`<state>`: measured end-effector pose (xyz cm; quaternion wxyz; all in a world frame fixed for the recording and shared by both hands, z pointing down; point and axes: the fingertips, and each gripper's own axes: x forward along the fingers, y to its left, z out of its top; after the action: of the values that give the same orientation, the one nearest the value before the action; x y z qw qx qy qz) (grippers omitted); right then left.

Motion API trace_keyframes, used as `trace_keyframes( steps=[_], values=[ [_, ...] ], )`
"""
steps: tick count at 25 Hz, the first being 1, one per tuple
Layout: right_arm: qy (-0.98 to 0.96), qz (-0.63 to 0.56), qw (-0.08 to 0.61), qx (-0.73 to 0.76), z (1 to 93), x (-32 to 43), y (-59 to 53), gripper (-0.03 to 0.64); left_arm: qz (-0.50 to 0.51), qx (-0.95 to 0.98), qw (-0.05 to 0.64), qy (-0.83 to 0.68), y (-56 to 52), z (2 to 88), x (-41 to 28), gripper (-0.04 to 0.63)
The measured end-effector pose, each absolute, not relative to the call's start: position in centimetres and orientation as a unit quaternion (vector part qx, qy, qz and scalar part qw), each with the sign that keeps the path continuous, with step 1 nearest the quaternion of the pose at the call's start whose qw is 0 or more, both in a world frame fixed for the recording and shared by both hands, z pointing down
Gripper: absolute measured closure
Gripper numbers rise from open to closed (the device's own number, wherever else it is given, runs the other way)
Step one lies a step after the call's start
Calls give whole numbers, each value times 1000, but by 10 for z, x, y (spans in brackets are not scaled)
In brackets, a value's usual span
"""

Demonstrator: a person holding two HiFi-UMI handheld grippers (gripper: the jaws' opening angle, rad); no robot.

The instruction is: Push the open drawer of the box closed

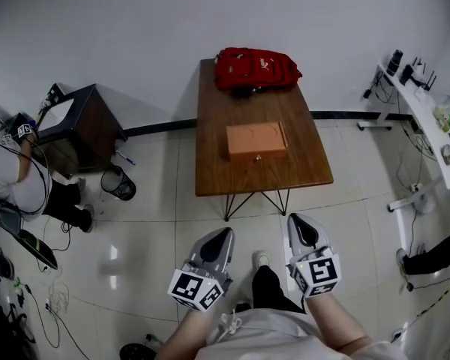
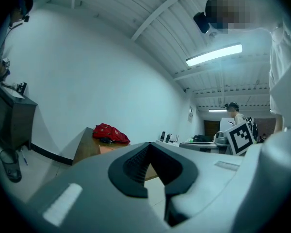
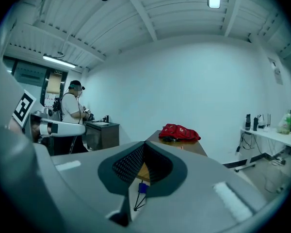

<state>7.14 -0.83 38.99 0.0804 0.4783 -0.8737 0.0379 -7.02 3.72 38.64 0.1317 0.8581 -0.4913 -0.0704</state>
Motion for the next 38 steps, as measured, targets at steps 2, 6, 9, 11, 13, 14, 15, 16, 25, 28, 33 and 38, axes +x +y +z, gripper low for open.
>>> trace_keyframes(
  steps=[2,6,9,11,13,14,15,16,25,28,33,38],
  values=[
    [-873,35,85,480,388,70,16,609,-72,861,134,-486,58,387,-70,589],
    [-871,32,95,481,388,68,56,609,-79,865,137,-477,90,386,-70,589],
    [-871,35,101,479,389,68,82,609,-82,866,137,-474,109,385,-69,589],
    [-872,33,105,477,385,66,94,609,-87,866,139,-472,118,381,-68,589],
    [-875,30,108,472,382,62,102,609,-88,866,133,-474,123,374,-69,589],
    [-876,30,108,468,382,61,105,609,-87,865,128,-476,125,372,-69,589],
    [-878,30,108,466,383,61,108,609,-85,865,124,-479,127,370,-69,589],
    [-879,31,106,464,384,62,111,610,-82,865,121,-480,129,369,-67,589],
    [-895,34,88,436,388,67,122,609,-45,869,85,-485,138,361,-43,589],
    [-903,6,78,422,378,69,122,611,-37,872,60,-484,138,351,-31,589],
    [-909,-9,68,412,373,71,113,611,-31,873,55,-484,128,349,-26,589],
    [-908,2,60,416,370,75,104,611,-27,876,53,-478,122,348,-20,589]
  ],
)
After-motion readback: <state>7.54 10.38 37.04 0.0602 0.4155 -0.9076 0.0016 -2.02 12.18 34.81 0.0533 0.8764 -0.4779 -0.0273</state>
